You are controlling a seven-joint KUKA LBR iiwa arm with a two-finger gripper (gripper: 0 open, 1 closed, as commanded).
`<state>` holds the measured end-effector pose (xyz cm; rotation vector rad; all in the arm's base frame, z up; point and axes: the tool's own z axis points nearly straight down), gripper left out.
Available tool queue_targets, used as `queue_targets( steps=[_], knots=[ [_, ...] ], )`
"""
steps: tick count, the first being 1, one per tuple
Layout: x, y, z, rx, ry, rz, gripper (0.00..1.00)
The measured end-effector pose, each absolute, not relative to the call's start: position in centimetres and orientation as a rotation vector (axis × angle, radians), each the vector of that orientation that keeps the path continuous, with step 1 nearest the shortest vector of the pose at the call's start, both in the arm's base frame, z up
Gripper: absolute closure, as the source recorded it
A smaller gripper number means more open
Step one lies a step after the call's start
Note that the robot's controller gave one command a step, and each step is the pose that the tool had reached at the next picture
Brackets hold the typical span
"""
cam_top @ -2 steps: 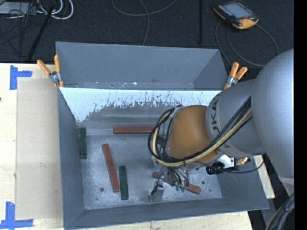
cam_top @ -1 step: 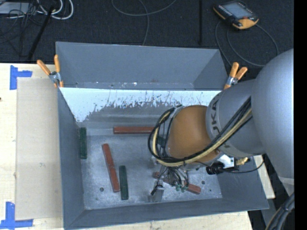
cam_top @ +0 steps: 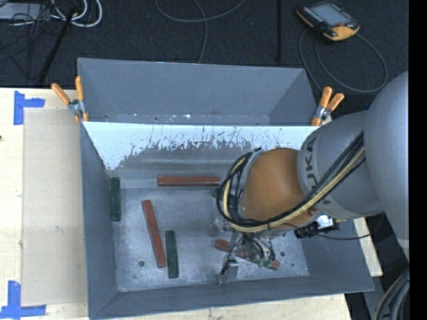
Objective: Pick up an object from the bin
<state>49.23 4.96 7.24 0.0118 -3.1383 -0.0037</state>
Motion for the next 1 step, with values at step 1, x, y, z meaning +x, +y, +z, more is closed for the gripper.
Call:
queue_targets(
  steps=[1],
  knots=[
    [49.17,-0.62,7.02,0.28,-3.128,0.0,0.0]
  ],
)
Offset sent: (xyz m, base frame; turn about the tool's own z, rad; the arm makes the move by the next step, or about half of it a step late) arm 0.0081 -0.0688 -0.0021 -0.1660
